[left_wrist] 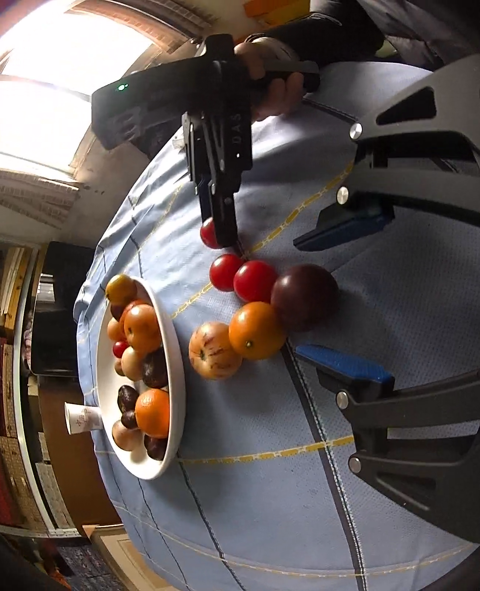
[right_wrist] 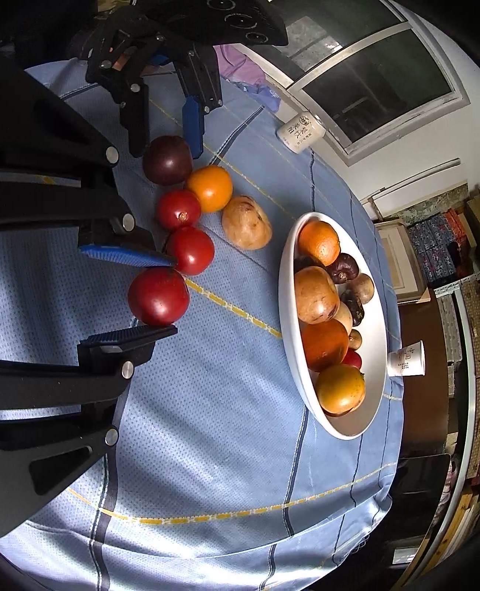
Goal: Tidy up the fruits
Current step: 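Close the left tool on a dark red plum while the right tool holds the tomato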
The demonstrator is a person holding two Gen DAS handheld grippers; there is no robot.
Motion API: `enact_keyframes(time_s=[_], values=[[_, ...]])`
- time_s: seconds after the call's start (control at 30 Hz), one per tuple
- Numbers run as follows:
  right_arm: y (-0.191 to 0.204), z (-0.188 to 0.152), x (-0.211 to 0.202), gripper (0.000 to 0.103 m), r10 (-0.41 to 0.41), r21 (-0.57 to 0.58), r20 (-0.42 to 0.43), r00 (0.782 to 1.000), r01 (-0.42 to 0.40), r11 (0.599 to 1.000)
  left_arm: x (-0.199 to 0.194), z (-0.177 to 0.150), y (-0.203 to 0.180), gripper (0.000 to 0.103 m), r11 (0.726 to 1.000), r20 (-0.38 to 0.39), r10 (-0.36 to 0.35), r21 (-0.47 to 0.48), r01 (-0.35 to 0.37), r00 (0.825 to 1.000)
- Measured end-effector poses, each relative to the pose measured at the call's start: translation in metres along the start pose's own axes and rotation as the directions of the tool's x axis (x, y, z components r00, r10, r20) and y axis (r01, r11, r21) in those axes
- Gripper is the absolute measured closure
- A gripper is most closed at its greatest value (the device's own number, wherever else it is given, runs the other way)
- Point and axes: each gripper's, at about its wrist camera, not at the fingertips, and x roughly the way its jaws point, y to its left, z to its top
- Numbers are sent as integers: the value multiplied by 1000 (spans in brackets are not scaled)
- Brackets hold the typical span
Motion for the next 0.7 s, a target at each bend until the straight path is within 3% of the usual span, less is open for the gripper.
enact_keyframes(time_s=[0.13, 0.27, 0.7], values=[[2, -1, 0, 72, 0, -7, -3, 1000, 0, 1000, 4, -1, -1, 54, 1000, -17, 6, 5, -6, 1000], [2, -1, 0, 72, 0, -5, 0, 1000, 0, 1000, 6, 0, -3, 64, 1000, -26, 10, 16, -10, 1000], [-2, 0, -6, 72, 0, 2, 26, 1000, -1, 1000, -1, -1, -4, 66, 1000, 1, 17, 16, -17, 1000]])
